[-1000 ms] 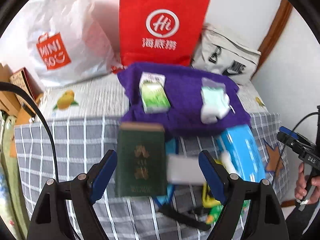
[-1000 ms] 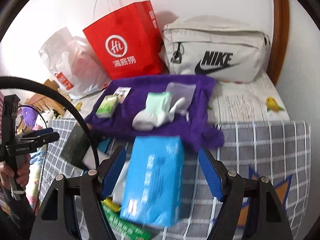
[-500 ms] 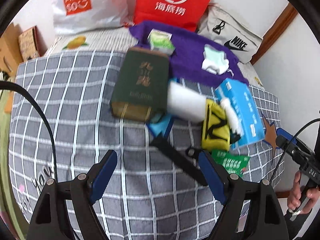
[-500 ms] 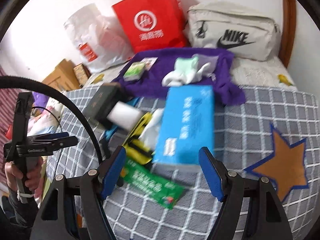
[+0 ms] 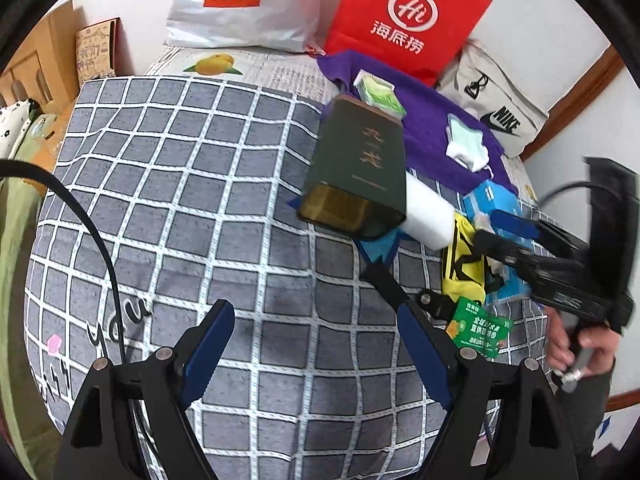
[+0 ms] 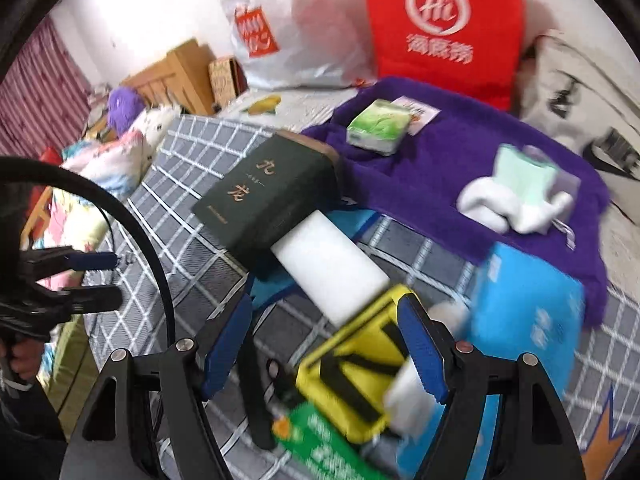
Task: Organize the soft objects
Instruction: 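Move the right gripper to the white sponge block while the left gripper moves to the black strap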
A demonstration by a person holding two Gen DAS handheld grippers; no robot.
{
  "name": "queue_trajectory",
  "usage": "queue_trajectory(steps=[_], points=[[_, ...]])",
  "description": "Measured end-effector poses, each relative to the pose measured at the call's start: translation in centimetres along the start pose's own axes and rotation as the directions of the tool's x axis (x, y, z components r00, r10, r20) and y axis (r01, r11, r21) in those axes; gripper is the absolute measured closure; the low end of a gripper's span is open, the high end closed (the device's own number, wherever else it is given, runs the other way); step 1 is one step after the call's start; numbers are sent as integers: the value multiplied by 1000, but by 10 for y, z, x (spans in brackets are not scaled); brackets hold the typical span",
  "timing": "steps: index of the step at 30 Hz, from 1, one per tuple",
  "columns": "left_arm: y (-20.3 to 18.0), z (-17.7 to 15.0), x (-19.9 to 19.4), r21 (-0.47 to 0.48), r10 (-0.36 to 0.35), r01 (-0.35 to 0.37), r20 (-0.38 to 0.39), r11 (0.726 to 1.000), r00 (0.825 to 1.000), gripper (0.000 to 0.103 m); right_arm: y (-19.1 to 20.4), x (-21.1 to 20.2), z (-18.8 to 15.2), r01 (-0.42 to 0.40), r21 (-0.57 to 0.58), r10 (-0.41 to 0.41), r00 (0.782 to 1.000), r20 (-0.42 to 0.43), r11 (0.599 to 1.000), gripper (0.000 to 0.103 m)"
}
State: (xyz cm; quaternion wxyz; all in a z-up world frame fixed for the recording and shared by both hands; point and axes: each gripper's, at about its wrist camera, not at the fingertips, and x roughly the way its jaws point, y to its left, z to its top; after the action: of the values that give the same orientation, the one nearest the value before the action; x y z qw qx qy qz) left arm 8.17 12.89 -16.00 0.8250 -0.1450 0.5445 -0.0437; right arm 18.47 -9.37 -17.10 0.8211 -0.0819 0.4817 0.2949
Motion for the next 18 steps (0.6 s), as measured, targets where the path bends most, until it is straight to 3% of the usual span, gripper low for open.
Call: queue_trajectory(steps=[6,7,9,13,14,16,18], points=[[19,11,9,-32,-4,4,3,999,1000,21,-1,45,14,38,-35,-41,995,-94,999,28],[20,12,10,-31,-5,5,7,1000,1000,20,0,50,15,49,-47,-54,993,-106,998,24],[23,14,13,-26,-5,5,12,1000,1000,20,4,60,18,85,-95,-97,987,-128,992,19],[27,15,19,-30,-15,15,3,999,1000,20,6,78,21,153,-176,-181,972,-153,972,21],[27,15,20,-27,-16,16,2,1000,1000,21,5,81,20,167,-189,-197,968,-153,968,24],[27,15,22,-23,-17,16,-2,1000,1000,20,2,78,19,181,-200,-210,968,-135,963,52],[28,14,23,-23,-18,18,-1,1000,1000,20,-8,70,20,175,-156,-196,972,-129,972,64]])
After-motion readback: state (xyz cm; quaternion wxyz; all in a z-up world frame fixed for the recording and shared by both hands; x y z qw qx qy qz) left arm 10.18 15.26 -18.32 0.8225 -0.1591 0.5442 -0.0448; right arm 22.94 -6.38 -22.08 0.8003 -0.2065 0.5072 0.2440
